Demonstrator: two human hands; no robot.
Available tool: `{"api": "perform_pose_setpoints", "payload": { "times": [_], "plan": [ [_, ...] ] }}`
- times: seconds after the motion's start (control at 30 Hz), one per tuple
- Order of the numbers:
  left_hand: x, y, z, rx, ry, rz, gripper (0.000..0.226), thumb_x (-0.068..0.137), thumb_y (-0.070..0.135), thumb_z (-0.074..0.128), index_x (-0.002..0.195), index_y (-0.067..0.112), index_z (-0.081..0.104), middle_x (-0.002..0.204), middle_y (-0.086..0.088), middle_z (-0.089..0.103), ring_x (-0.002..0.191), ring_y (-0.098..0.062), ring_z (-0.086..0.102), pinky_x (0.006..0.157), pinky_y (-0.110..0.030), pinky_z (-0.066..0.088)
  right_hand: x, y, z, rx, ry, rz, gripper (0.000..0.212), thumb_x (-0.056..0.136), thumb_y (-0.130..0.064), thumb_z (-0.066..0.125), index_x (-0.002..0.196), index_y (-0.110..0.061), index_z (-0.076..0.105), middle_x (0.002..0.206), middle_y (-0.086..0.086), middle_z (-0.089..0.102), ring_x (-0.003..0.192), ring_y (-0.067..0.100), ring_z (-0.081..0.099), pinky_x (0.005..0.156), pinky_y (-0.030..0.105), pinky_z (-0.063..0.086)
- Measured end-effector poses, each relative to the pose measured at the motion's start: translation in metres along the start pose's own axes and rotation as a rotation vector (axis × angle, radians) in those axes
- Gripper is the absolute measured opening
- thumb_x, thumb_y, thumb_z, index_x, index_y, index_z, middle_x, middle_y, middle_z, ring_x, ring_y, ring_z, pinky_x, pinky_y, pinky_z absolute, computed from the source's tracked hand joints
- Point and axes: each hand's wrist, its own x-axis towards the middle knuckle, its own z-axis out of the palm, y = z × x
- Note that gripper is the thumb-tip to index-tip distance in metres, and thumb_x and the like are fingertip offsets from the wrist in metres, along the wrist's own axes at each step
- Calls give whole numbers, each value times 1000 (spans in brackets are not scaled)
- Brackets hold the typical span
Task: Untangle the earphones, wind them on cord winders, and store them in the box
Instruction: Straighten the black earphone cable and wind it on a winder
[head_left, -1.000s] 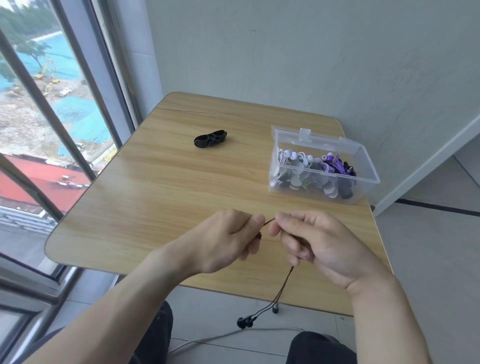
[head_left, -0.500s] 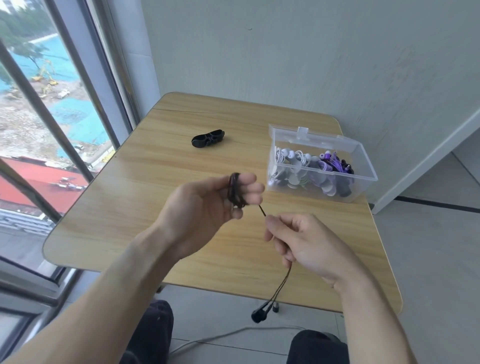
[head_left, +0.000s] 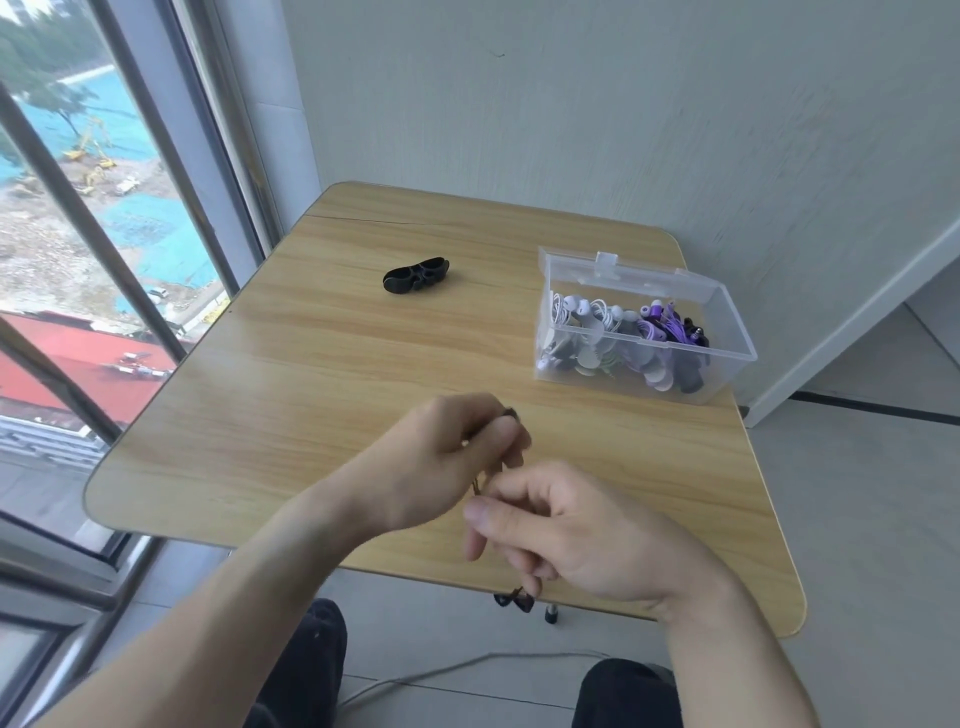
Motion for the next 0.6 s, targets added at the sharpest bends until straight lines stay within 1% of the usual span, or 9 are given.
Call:
{"api": "perform_pose_setpoints", "payload": {
  "times": [0.1, 0.2, 0.27, 0.33, 0.4, 0.47, 0.5, 0.57, 0.6],
  "plan": [
    [-2, 6, 4, -44, -154, -8, 45, 107, 33, 38, 73, 11, 59, 60, 2, 65, 58, -10, 58, 61, -25, 44, -6, 1, -10, 69, 30, -35, 31, 98, -36, 58, 79, -16, 70, 55, -3, 46, 53, 11, 47, 68, 37, 55],
    [-3, 10, 1, -98, -264, -56, 53, 103, 47, 37, 65, 17, 58, 57, 3, 56, 55, -14, 49, 57, -20, 40, -14, 4, -17, 173, 126, -38, 29, 91, -40, 61, 76, -19, 72, 56, -2, 43, 50, 10, 42, 63, 32, 51],
    [-3, 12, -3, -198, -313, -101, 58, 100, 51, 40, 61, 11, 52, 52, -4, 46, 53, -24, 37, 51, -19, 32, -18, 5, -21, 234, 176, -29, 28, 88, -41, 62, 75, -19, 73, 56, -1, 42, 50, 12, 40, 61, 31, 48],
    [-2, 13, -8, -303, -274, -103, 58, 96, 48, 46, 53, 9, 37, 43, -6, 36, 52, -27, 24, 51, -28, 22, -21, 7, -25, 215, 203, -30, 27, 87, -42, 65, 77, -18, 73, 57, 2, 43, 52, 14, 42, 64, 33, 48],
    [-1, 15, -10, -467, -191, -98, 55, 93, 42, 51, 52, 13, 30, 40, -4, 32, 46, -21, 20, 51, -35, 16, -24, 9, -28, 214, 216, -39, 27, 87, -41, 66, 79, -16, 73, 59, 4, 48, 54, 15, 48, 69, 35, 48],
    [1, 16, -11, -723, -91, -131, 49, 93, 35, 51, 51, 17, 32, 39, -1, 33, 40, -16, 22, 47, -29, 19, -25, 9, -29, 189, 223, -47, 30, 91, -41, 67, 79, -14, 72, 62, 5, 56, 59, 16, 52, 70, 34, 48],
    [2, 16, -13, -849, -50, -140, 47, 95, 33, 51, 52, 19, 36, 41, 0, 36, 40, -13, 24, 46, -26, 22, -26, 8, -28, 154, 232, -49, 31, 92, -41, 65, 80, -13, 71, 64, 5, 60, 61, 16, 55, 69, 30, 48],
    [5, 15, -17, -1034, 20, -130, 44, 96, 33, 45, 54, 21, 44, 47, 0, 42, 41, -12, 30, 48, -25, 25, -24, 7, -26, 161, 253, -37, 31, 90, -38, 60, 82, -10, 69, 66, 6, 63, 67, 16, 62, 69, 25, 51],
    [7, 14, -18, -1090, 51, -115, 42, 96, 33, 42, 56, 20, 49, 52, -1, 46, 44, -12, 34, 50, -25, 27, -23, 8, -24, 198, 253, -25, 29, 91, -35, 58, 84, -8, 68, 67, 6, 63, 70, 18, 65, 69, 27, 54]
  ]
}}
